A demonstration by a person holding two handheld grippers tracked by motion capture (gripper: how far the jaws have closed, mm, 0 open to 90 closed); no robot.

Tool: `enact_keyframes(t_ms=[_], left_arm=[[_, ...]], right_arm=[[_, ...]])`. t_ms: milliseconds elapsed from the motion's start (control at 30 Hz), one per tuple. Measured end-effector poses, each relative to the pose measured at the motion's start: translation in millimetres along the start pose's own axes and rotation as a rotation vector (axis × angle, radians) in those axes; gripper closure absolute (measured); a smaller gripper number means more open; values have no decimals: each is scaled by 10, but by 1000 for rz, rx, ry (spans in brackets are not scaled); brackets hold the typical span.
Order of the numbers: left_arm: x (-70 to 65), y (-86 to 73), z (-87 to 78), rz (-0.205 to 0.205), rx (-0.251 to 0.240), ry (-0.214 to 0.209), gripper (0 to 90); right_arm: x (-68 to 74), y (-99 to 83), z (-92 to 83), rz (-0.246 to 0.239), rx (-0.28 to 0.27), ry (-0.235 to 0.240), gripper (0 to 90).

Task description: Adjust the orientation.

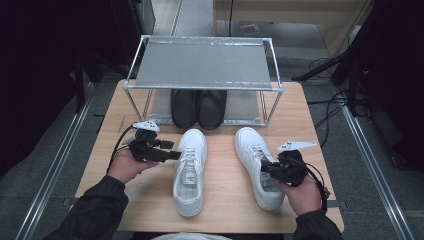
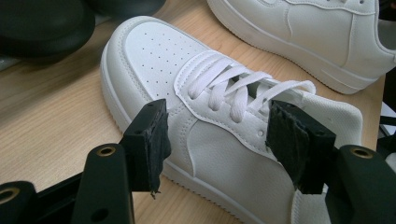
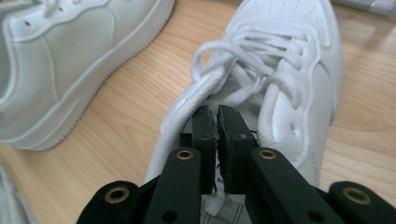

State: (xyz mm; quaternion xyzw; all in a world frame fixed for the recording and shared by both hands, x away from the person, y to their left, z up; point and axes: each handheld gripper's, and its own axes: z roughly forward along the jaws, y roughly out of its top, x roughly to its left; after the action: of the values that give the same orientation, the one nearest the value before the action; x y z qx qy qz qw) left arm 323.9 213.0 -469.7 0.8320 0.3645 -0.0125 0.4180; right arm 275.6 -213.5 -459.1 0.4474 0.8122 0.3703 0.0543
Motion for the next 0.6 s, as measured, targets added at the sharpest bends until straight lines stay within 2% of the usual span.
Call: enact_keyframes(t_ms=[100,133,200,267,400,500,600], left_arm=[[0,-1,-6,4,1,-1,389],[-2,-1,-9,4,2,2,389],[-2,-3,-15,6,3,3,389],[2,-2,-19,6,2,9,389],[5,-3,-19,3,-2,7,388],[2,-3,-20,1,-6,5,387],[6,-4,-12,0,-2,10,387]], right_arm=[[34,7,-75,6,-17,-20,854],[43,14,-108,10,-32,-23,824],[59,45,-197,23,-81,-4,802],[92,66,-235,18,-97,-1,786],[168,48,-153,8,-76,1,670],[182,15,-38,17,-40,-20,645],[192,3,73,13,1,-23,657]])
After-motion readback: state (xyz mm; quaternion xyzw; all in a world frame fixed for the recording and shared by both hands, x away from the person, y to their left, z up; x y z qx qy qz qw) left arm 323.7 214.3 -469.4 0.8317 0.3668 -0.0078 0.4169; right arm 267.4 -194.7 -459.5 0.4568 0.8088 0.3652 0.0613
